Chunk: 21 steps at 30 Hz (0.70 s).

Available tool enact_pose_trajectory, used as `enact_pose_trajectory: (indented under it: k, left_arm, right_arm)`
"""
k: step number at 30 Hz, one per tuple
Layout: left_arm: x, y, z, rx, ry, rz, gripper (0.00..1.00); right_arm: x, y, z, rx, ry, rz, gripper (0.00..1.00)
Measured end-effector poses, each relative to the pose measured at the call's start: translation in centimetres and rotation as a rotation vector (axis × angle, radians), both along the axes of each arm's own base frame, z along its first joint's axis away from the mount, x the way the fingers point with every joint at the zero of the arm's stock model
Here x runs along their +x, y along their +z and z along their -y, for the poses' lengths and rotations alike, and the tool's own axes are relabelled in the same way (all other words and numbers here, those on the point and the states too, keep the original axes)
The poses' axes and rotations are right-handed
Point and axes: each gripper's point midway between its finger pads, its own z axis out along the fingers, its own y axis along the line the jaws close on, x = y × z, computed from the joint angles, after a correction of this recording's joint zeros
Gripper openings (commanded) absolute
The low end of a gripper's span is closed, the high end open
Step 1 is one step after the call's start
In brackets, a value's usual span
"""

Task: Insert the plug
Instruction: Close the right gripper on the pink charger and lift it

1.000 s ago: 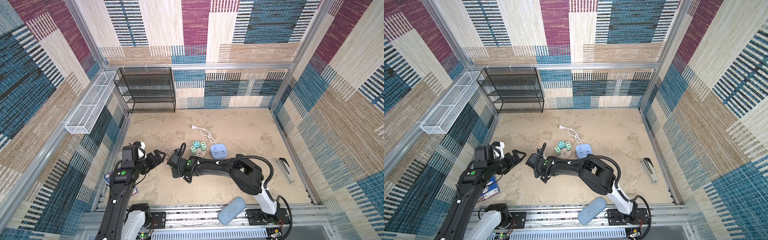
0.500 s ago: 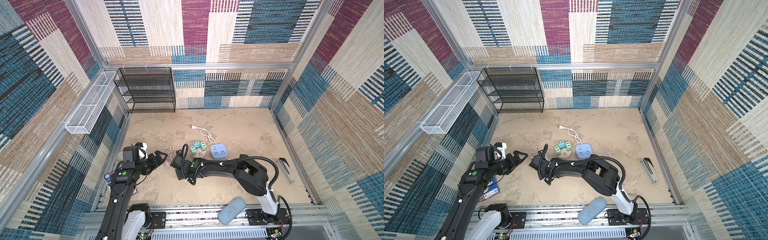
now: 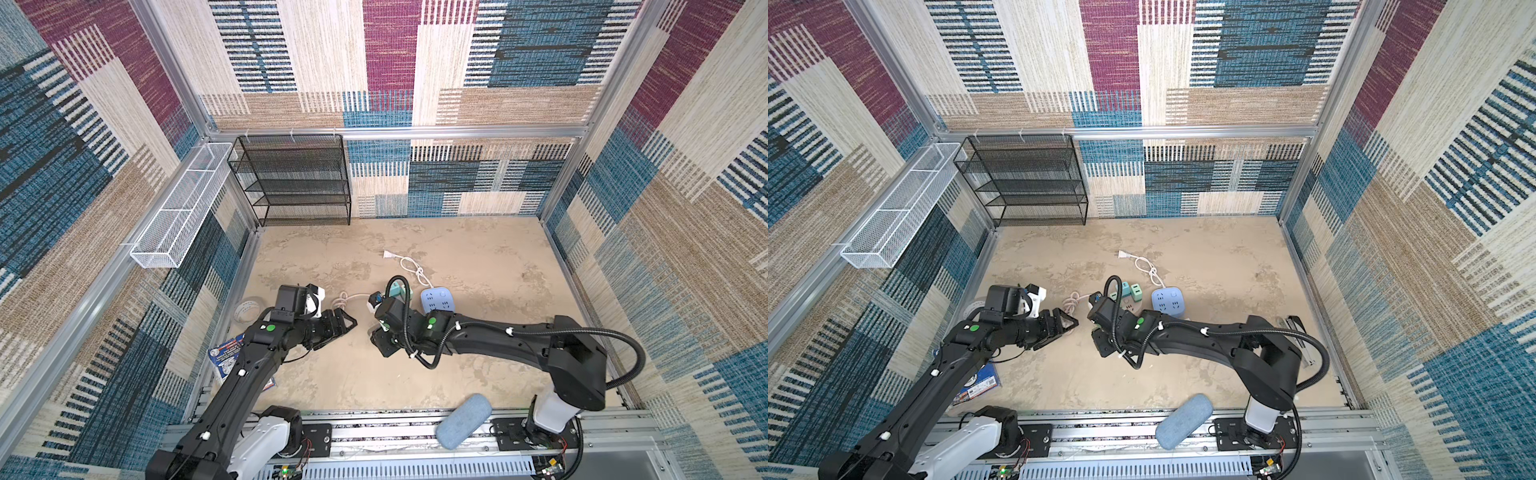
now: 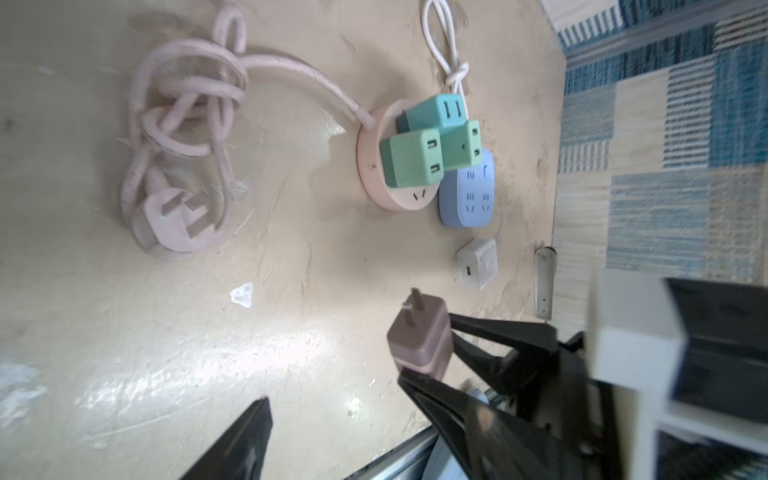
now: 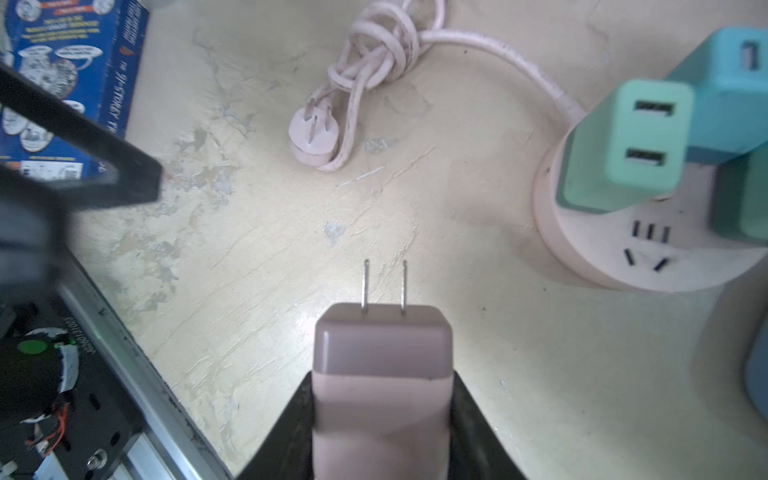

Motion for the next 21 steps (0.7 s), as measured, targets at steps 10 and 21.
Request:
enact_pose_trajectory:
  k: [10,21]
  left_arm:
    - [0.5,1.1,3.7,-0.124,-0.093,0.037,0.78]
    - [-0.6,2.2,7.9,-0.274,-0.208,0.026,0.78]
  right_arm:
    - [-3.2,4.1,1.9,0.094,0.139,0.013,0.0]
    - [-3.0,4.2,3.2,0.08,0.138,0.024,0.0]
